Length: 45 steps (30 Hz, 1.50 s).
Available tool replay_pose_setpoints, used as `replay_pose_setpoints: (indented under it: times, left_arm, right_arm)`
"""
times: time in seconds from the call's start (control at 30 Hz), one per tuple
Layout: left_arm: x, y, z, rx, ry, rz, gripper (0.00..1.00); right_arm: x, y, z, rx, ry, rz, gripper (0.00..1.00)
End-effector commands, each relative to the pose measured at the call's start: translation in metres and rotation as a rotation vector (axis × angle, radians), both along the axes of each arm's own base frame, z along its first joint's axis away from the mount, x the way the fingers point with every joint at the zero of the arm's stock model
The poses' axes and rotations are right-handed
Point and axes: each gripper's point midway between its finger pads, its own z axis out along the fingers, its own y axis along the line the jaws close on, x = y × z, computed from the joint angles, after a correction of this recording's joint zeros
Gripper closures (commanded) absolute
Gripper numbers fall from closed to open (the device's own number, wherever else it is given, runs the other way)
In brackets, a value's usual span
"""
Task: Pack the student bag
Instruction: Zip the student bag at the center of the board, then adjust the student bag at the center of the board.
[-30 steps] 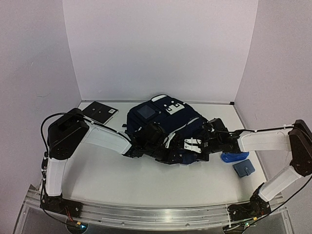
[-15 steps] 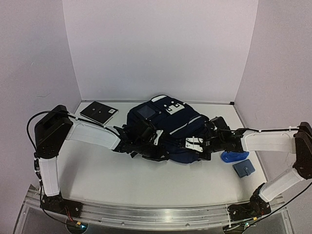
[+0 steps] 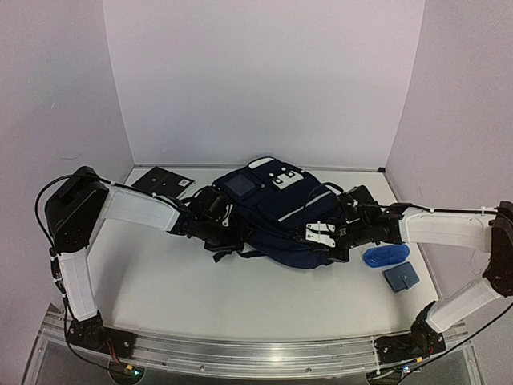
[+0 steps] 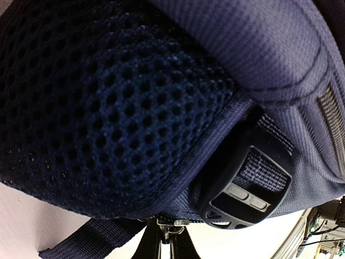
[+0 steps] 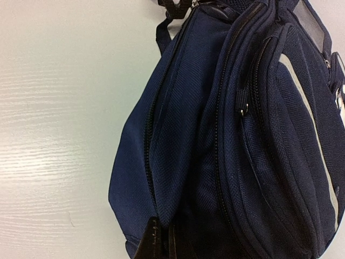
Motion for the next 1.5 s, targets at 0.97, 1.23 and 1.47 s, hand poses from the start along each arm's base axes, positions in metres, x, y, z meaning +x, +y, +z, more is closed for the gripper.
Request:
replay_pose_setpoints:
  times: [0.97,1.23,1.47]
  left_arm:
    - [-0.047,-0.001,0.060,-0.205,-0.052,-0.048,0.34]
    - [-0.029,-0.022,0.033,-0.265,0.006,-0.038,0.36]
    - [0.025,-0.003,0.030,-0.275,0.003,0.021,0.42]
  right_arm:
    - [0.105,-0.082,0.047,0.307,0.670,-0.812,0.04]
    - [0.058,-0.059,0.006,0.294,1.010,-0.698,0.06]
    - [-0.005,-0.017,-0.020,0.231,1.196,-0.539,0.11]
